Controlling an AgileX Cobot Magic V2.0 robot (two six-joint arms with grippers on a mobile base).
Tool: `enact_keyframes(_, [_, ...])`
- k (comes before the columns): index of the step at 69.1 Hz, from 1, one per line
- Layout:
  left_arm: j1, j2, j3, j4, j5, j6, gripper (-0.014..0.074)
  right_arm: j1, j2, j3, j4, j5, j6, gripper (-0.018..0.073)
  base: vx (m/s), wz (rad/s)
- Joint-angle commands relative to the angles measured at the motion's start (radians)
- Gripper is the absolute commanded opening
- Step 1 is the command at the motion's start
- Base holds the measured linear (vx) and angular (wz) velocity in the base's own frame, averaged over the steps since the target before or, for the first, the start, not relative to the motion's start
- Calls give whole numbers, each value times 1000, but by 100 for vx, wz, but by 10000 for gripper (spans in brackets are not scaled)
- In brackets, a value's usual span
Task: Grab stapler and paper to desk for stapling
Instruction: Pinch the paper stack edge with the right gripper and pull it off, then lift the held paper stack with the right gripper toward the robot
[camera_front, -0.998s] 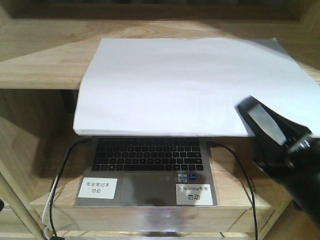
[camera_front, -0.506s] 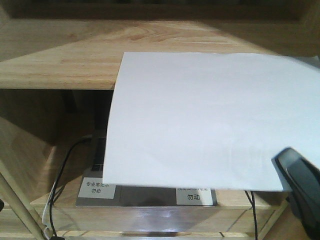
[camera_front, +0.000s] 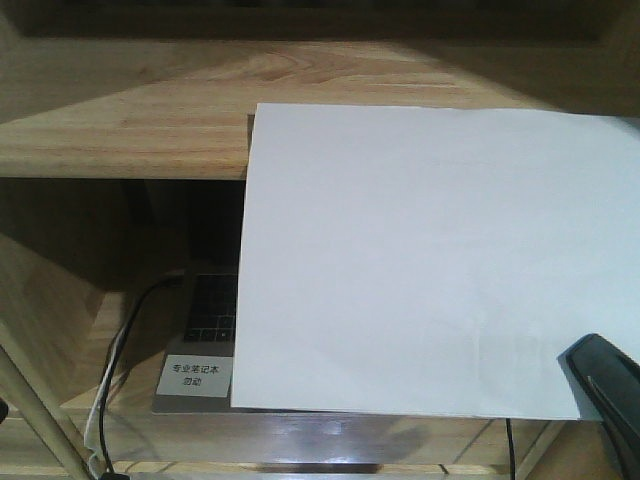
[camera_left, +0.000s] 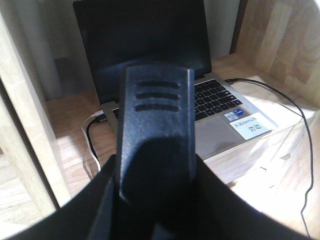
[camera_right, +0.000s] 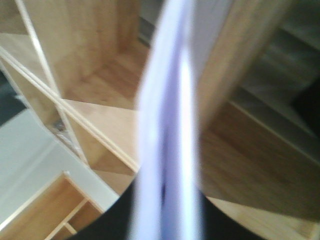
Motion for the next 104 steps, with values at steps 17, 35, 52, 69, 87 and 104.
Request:
enact_keyframes(17, [-3, 13, -27, -7, -110, -8, -6, -4, -139, 7, -1, 169, 30, -5, 0, 0])
enact_keyframes(35, [-3, 13, -27, -7, -110, -8, -6, -4, -187, 7, -1, 154, 22, -5, 0, 0])
enact_keyframes(52, [-3, 13, -27, -7, -110, -8, -6, -4, -187, 7, -1, 154, 22, -5, 0, 0])
enact_keyframes(69, [-3, 13, -27, -7, -110, -8, -6, -4, -187, 7, -1, 154, 22, -5, 0, 0])
enact_keyframes(87, [-3, 13, -27, -7, -110, -8, -6, -4, -187, 7, -1, 154, 22, -5, 0, 0])
enact_keyframes(104, [-3, 13, -27, -7, -110, -8, -6, -4, -187, 7, -1, 154, 22, -5, 0, 0])
